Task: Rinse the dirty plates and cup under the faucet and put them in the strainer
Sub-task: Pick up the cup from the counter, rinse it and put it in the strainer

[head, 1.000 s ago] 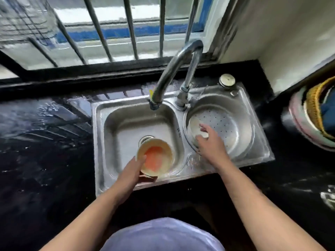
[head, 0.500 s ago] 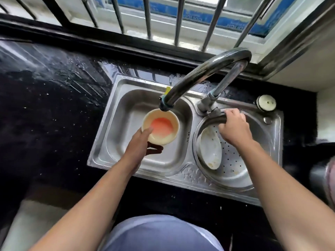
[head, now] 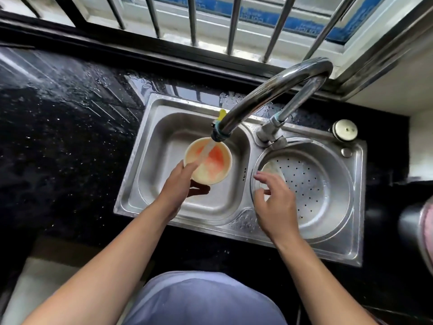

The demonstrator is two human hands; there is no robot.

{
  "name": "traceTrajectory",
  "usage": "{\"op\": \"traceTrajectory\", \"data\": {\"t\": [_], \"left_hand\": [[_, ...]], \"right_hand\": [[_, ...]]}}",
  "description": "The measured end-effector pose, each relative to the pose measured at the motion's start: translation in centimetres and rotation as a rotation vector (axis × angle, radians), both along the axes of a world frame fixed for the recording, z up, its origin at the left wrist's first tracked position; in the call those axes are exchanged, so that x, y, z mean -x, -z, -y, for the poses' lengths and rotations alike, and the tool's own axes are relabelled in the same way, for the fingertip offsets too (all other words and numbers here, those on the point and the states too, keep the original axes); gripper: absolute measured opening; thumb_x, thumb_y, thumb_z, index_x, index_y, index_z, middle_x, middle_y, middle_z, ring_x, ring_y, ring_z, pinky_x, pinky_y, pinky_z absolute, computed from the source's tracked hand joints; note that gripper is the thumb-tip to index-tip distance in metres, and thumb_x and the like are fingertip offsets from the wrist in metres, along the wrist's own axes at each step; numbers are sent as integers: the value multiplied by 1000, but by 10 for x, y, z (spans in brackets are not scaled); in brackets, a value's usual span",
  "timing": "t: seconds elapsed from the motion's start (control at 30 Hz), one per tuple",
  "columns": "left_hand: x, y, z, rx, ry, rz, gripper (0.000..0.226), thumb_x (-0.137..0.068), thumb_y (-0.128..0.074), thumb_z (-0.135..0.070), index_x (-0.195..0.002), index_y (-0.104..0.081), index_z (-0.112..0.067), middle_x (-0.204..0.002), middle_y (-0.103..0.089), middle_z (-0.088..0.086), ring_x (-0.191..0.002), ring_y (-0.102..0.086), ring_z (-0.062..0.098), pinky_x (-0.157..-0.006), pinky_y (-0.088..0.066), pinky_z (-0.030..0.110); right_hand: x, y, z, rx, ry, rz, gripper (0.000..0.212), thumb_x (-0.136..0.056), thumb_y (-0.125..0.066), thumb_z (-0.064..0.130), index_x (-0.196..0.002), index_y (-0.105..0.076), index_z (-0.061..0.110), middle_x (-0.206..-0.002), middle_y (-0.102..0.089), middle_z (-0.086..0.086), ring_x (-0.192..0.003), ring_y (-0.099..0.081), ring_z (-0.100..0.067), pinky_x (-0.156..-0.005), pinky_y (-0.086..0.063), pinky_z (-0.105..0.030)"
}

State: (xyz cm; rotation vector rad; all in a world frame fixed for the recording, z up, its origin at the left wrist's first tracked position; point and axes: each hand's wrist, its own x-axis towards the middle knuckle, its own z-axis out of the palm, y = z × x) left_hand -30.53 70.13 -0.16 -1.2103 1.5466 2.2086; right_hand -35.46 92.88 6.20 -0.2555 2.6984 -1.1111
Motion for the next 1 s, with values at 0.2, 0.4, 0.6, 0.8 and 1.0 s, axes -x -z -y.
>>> {"op": "traceTrajectory", "data": {"t": [0.2,0.4,0.6,0.8,1.0], "left_hand": [[-3,4,-1,-38,35,-22,44,-81,-61,-27,-122,-66,-14,-112,-74,21,-79,-80,27,-74,-66,43],[-9,2,-4,-148,-16,-25,41,-79,-58,-13,-119,-66,-8,-111,-69,25,-76,-80,32,-76,-66,47],[-17,5,-3,-208,-73,-20,42,-77,-62,-12,-119,-66,-9,-111,-68,25,-75,-79,33,-76,-65,46],[-19,7,1,-276,-192,11,49,-70,-72,-21,-112,-60,0,-77,-76,15,-68,-76,35,-72,-65,45],[-17,11,6,-266,-211,12,46,-74,-69,-24,-113,-62,1,-74,-76,12,-66,-75,30,-71,-65,43]], "right_hand": [[-4,-27,68,159,-148,-111,29,-87,-60,-2,-113,-73,3,-116,-72,-9,-111,-66,-25,-96,-53,-41],[7,-27,73,85,24,-93,24,-89,-55,4,-102,-75,8,-102,-69,-4,-101,-64,-21,-89,-53,-41],[-8,-17,70,-92,50,45,26,-87,-52,17,-103,-72,21,-110,-56,3,-101,-61,-22,-81,-54,-40],[-4,-8,73,-58,-2,170,30,-89,-53,15,-111,-71,25,-119,-50,4,-102,-60,-16,-87,-51,-34],[1,-1,68,20,18,281,31,-92,-51,23,-118,-65,32,-115,-57,8,-79,-59,11,-73,-37,-3]]}}
